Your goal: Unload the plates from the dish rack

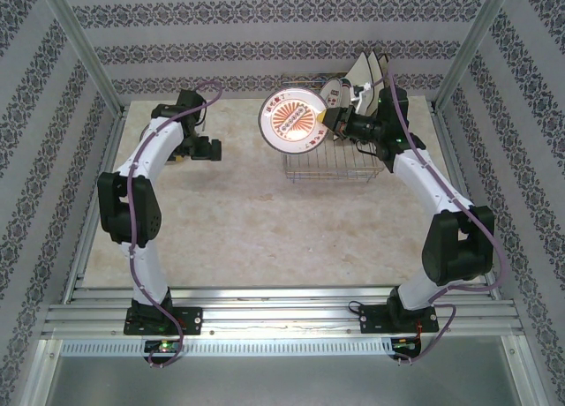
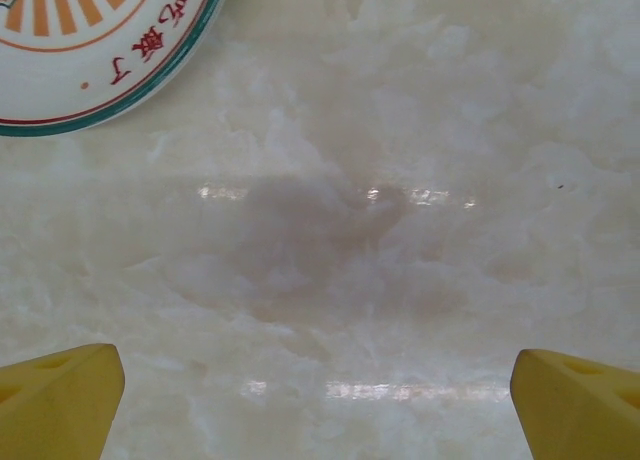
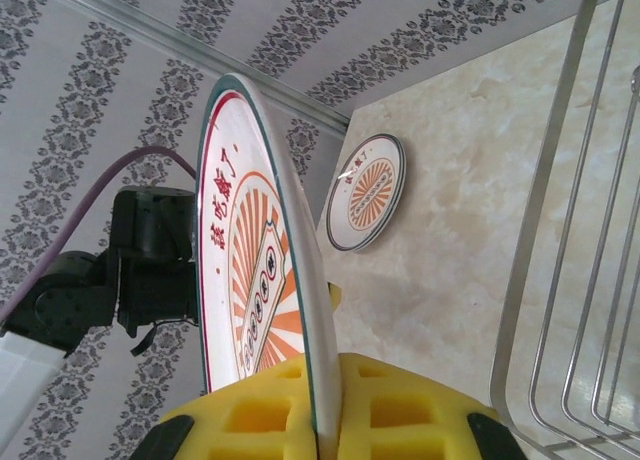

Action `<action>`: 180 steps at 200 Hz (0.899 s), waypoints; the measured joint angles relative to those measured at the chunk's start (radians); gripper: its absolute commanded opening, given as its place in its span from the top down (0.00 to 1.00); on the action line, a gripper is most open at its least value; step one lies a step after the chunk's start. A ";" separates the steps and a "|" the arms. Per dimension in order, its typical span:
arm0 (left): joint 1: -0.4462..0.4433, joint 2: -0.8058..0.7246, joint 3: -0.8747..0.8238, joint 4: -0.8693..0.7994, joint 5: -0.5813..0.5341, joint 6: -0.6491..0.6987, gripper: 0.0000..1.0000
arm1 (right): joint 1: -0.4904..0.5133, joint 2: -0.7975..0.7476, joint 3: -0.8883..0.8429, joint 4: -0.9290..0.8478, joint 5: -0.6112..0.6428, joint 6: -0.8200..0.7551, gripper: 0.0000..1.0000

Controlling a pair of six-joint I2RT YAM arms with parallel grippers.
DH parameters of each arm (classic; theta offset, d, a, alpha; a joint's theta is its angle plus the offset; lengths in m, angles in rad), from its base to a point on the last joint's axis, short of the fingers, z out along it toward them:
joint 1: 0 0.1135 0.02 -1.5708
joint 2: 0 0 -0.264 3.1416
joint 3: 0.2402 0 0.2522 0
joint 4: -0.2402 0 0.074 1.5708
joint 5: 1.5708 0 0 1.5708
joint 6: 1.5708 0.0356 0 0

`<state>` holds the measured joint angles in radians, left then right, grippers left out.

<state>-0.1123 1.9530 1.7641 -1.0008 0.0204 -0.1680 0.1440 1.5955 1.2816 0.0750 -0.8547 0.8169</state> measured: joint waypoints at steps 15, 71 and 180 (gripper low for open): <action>0.000 -0.007 -0.023 0.019 0.029 0.000 0.00 | 0.000 0.001 -0.014 0.021 -0.003 0.008 1.00; 0.003 -0.093 -0.126 0.125 0.186 0.013 0.00 | 0.002 0.029 -0.030 0.050 -0.011 0.023 1.00; 0.060 -0.223 -0.443 0.796 0.864 -0.271 0.09 | 0.017 0.135 -0.016 0.018 -0.003 0.024 1.00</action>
<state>-0.0521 1.7302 1.3212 -0.2047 0.8848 -0.4389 0.1608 1.7306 1.2655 0.0925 -0.8574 0.8413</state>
